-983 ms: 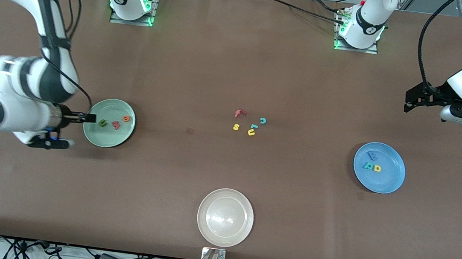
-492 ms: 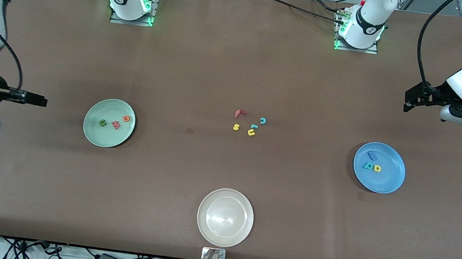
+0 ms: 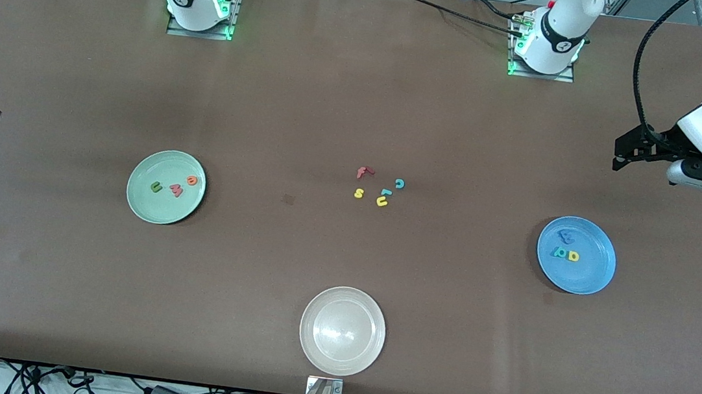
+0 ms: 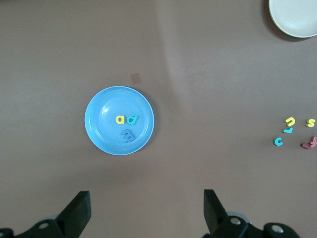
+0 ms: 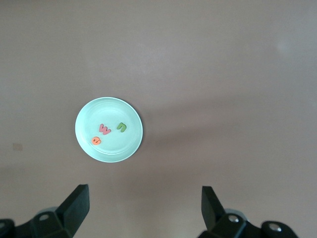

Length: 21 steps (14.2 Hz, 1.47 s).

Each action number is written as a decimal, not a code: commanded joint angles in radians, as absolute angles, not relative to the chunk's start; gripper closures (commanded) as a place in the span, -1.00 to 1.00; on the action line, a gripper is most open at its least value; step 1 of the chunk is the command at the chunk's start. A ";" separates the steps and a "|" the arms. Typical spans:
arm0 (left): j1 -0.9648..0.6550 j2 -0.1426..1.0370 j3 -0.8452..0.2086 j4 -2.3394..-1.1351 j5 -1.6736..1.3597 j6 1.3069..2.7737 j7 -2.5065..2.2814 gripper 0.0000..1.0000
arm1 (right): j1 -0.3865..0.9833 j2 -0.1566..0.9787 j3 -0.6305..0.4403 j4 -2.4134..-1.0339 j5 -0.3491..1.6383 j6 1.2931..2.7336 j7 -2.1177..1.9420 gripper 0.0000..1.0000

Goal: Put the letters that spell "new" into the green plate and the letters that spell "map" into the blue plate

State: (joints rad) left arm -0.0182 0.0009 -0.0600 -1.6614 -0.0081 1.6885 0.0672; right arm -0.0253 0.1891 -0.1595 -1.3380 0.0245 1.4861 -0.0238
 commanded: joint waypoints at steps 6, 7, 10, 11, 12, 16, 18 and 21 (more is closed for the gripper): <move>-0.018 0.017 -0.063 -1.628 0.009 1.666 0.084 -1.00 | -0.089 0.095 -0.035 -1.488 -0.052 1.592 -0.069 -1.00; -0.018 0.017 -0.063 -1.628 0.008 1.666 0.084 -1.00 | -0.090 0.060 -0.038 -1.546 -0.043 1.620 -0.068 -1.00; -0.018 0.017 -0.063 -1.629 0.009 1.666 0.083 -1.00 | -0.103 -0.026 -0.049 -1.666 -0.021 1.660 -0.066 -1.00; -0.018 0.017 -0.063 -1.628 0.008 1.666 0.083 -1.00 | -0.103 -0.037 -0.051 -1.678 -0.023 1.661 -0.066 -1.00; -0.018 0.017 -0.063 -1.628 0.009 1.666 0.083 -1.00 | -0.103 -0.037 -0.051 -1.678 -0.028 1.660 -0.067 -1.00; -0.018 0.017 -0.064 -1.628 0.009 1.666 0.083 -1.00 | -0.095 -0.035 -0.046 -1.675 -0.035 1.646 -0.071 -1.00; -0.018 0.017 -0.064 -1.629 0.009 1.666 0.083 -1.00 | -0.095 -0.034 -0.046 -1.675 -0.035 1.647 -0.071 -1.00; -0.018 0.017 -0.063 -1.628 0.009 1.666 0.083 -1.00 | -0.097 -0.029 -0.046 -1.675 -0.035 1.631 -0.071 -1.00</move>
State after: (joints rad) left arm -0.0182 0.0018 -0.0603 -1.6613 -0.0081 1.6885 0.0672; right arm -0.0902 -0.0137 -0.0525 -1.6523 -0.0380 1.6334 -0.0645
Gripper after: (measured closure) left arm 0.000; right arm 0.000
